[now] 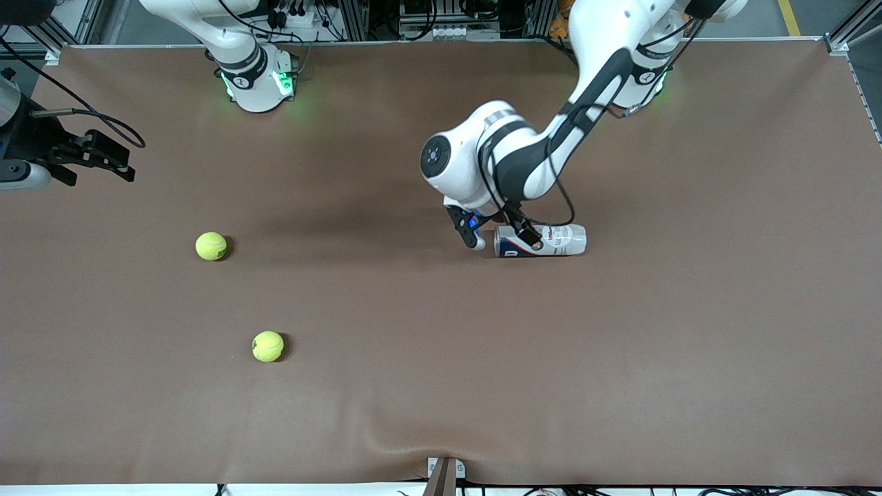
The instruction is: Insert tennis ball vertically with right arm
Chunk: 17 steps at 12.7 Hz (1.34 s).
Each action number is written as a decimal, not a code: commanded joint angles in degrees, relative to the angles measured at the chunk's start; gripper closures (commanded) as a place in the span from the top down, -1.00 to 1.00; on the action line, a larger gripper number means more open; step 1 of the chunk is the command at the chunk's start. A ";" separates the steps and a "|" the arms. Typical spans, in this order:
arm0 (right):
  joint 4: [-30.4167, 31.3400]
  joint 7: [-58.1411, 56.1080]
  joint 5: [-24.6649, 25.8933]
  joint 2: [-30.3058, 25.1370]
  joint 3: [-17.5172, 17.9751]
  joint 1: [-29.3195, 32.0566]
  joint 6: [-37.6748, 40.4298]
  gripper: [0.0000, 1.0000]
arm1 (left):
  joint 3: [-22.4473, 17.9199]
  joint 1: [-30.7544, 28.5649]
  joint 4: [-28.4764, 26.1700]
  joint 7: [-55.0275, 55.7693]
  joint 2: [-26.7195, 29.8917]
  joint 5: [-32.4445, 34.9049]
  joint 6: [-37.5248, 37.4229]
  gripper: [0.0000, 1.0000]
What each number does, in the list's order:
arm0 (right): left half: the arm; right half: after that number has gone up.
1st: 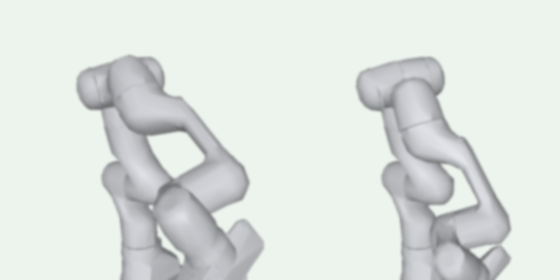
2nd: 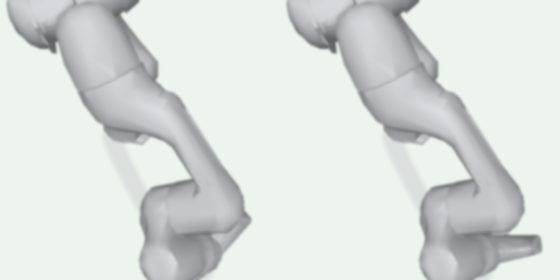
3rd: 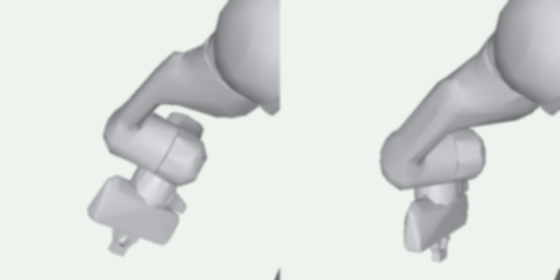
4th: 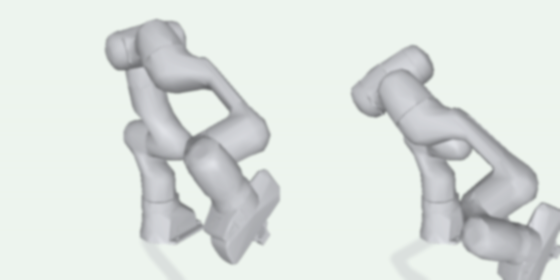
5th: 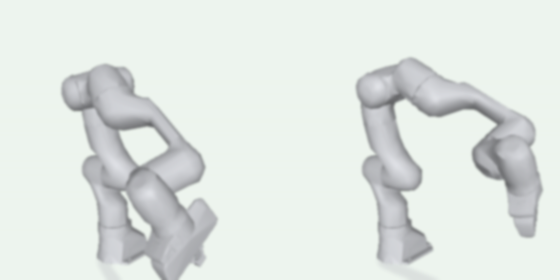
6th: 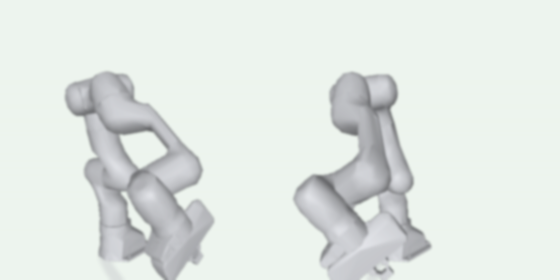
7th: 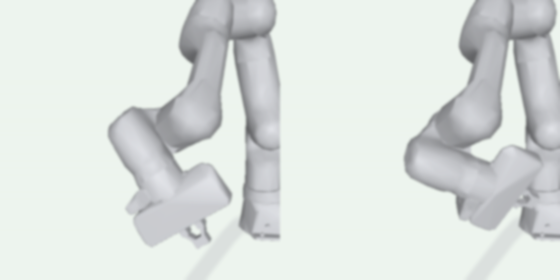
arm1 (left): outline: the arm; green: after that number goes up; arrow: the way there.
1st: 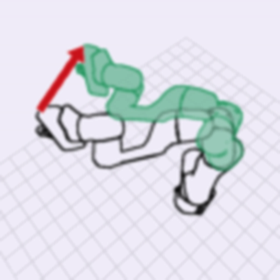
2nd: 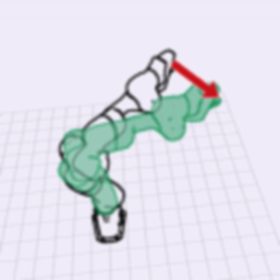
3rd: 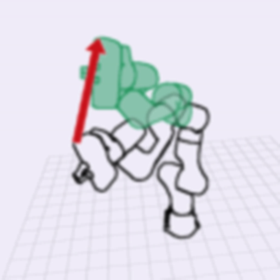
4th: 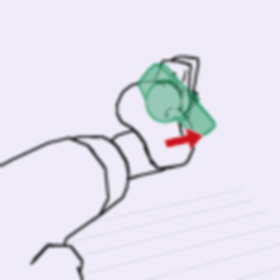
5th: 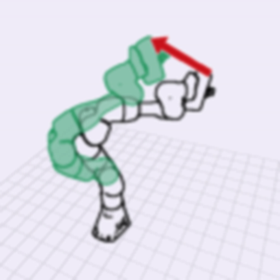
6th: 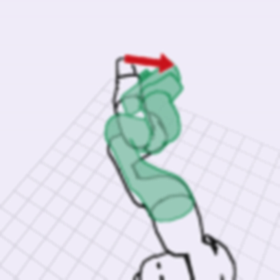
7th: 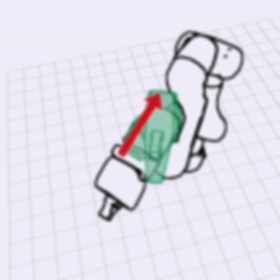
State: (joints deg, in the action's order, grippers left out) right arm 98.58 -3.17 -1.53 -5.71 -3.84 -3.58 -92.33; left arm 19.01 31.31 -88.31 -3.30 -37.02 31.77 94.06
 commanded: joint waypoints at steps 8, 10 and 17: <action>1.00 -0.26 -0.40 -0.70 -1.26 -0.46 -0.31 1.00 | -0.20 3.58 1.21 -1.10 -2.79 4.09 4.73 1.00; 1.09 -0.26 -0.40 -0.70 -1.43 -0.38 -0.22 1.00 | -0.20 3.23 0.60 -1.10 -3.05 4.01 4.91 1.00; 1.17 -0.26 -0.49 -0.79 -1.44 -0.11 -0.13 1.00 | -0.55 1.56 -2.48 -1.27 -3.85 3.92 9.38 1.00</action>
State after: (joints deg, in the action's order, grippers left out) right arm 98.90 -3.17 -1.53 -5.71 -4.93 -3.58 -92.31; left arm 18.47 33.31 -89.35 -4.50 -41.09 34.59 100.95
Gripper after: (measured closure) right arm 0.000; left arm 0.000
